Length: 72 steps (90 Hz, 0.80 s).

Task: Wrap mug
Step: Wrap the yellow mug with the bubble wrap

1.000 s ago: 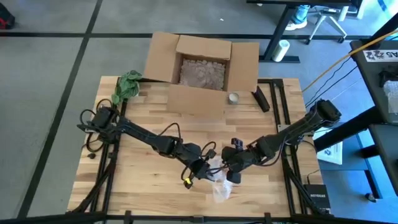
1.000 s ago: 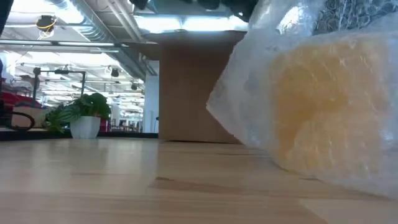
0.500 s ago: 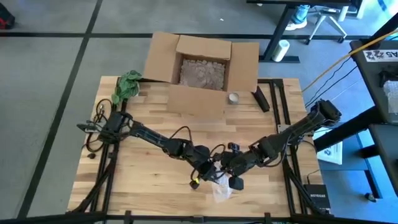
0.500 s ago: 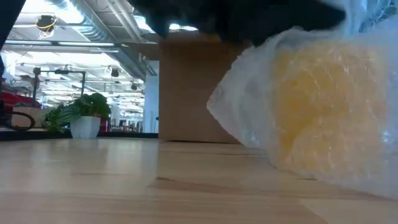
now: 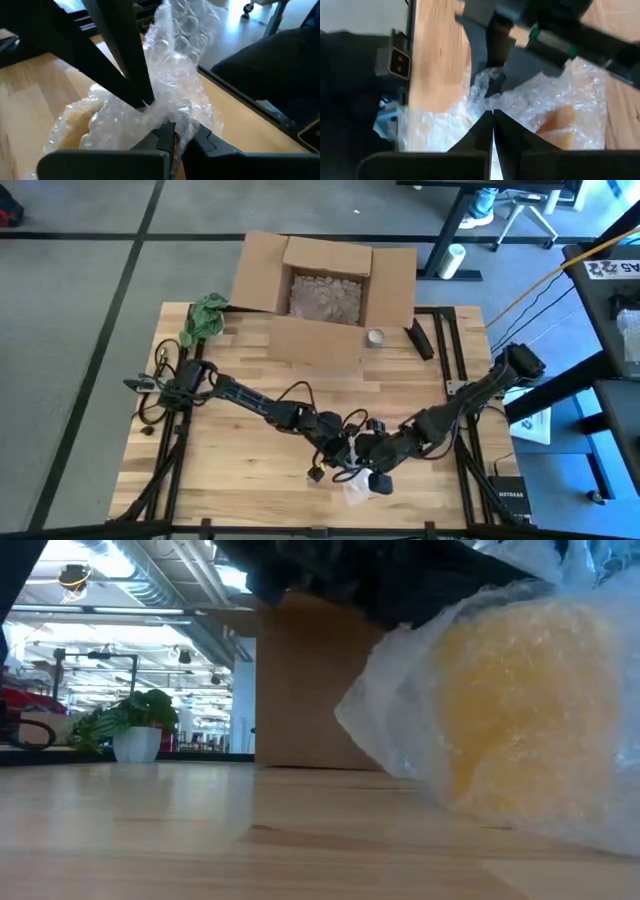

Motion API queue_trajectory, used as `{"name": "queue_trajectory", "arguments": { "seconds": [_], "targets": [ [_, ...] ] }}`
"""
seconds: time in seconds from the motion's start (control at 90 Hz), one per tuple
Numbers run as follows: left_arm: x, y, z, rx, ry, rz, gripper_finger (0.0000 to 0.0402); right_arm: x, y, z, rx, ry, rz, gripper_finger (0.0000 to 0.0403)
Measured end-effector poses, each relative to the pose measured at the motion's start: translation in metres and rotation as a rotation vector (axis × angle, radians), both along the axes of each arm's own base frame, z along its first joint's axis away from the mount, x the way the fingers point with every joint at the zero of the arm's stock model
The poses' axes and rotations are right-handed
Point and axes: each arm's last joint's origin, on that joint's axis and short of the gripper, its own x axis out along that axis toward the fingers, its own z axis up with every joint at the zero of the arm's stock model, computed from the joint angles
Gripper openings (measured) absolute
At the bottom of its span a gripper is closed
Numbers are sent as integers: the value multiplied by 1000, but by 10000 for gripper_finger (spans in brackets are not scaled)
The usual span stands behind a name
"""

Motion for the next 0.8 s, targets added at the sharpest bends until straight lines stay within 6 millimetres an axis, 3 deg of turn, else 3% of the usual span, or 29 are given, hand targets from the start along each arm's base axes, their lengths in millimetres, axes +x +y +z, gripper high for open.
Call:
{"name": "queue_trajectory", "arguments": {
  "seconds": [0.211, 0.522, 0.8],
  "targets": [
    [-3, -4, 0, -13, -7, -115, 3, 1, 1, 0, -1, -10, 31, 0],
    [-5, -8, 3, -121, -13, -273, 56, 0, 2, -1, 17, 12, 94, 0],
    [-4, -12, 11, -196, -67, -366, 66, 8, 0, -9, 17, 25, 107, 0]
  ]
}}
